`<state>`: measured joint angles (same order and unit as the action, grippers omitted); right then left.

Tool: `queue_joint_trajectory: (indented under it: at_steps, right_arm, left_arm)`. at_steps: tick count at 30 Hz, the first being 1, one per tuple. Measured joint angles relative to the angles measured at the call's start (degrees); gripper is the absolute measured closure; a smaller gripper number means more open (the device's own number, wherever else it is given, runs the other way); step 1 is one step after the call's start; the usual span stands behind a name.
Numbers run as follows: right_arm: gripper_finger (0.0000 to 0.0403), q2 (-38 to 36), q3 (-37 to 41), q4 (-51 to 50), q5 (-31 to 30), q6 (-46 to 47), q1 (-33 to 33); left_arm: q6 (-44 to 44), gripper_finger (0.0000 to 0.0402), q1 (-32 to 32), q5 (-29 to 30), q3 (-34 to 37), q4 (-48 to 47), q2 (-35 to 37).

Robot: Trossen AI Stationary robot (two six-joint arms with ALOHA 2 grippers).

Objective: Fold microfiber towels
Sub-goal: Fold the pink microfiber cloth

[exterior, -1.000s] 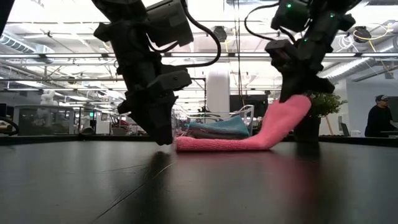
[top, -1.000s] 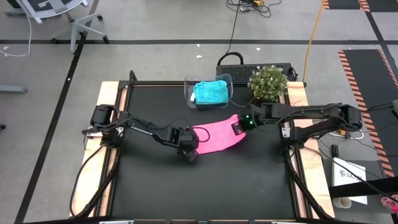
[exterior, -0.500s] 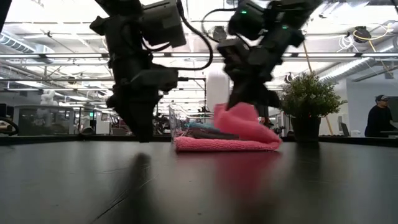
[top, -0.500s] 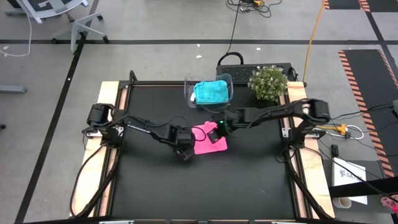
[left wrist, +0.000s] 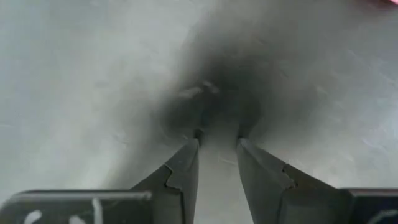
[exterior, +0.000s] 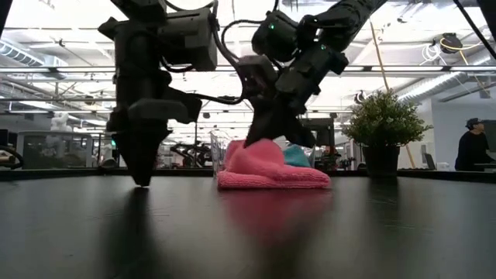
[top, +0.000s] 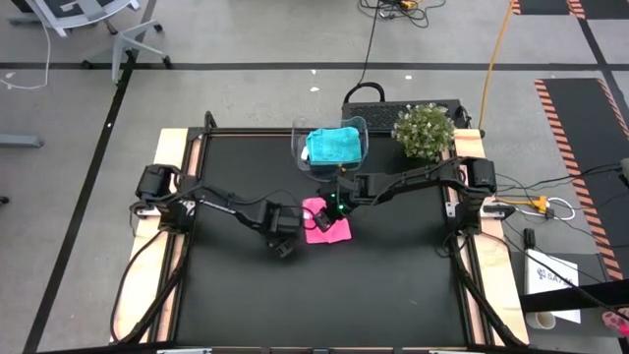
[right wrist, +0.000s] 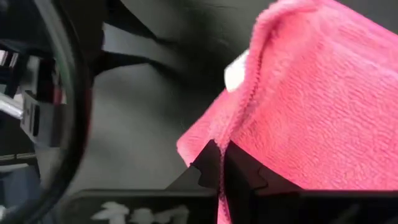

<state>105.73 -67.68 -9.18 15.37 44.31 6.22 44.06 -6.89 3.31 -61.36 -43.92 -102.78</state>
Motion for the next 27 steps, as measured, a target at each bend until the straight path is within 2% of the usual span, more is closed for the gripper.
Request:
queue_joint_trajectory:
  at_steps: [5,15,19,24,27]
  right_arm:
    - [0.0384,-0.02,0.03,1.74,0.07,-3.05,0.09]
    - [0.0296,-0.89,0.13,12.77,6.4,-2.91,0.59]
    - [0.0284,-2.39,0.13,8.59,7.18,-4.25,0.9]
    - [0.0287,-3.25,0.74,0.02,7.23,-6.27,0.2]
    - [0.0291,-3.21,3.81,-0.43,4.56,-6.13,-0.99]
  left_arm:
    - [0.0,0.0289,-0.74,-0.85,0.0,0.12,0.0]
    - [1.5,0.0289,-0.92,-1.79,0.0,0.38,0.02]
    - [1.45,0.0289,-0.91,-1.79,-0.02,1.19,0.02]
    - [1.59,0.0289,-0.86,-1.9,-0.02,4.0,0.0]
    - [2.35,0.0289,-0.86,-1.96,-0.02,7.22,0.0]
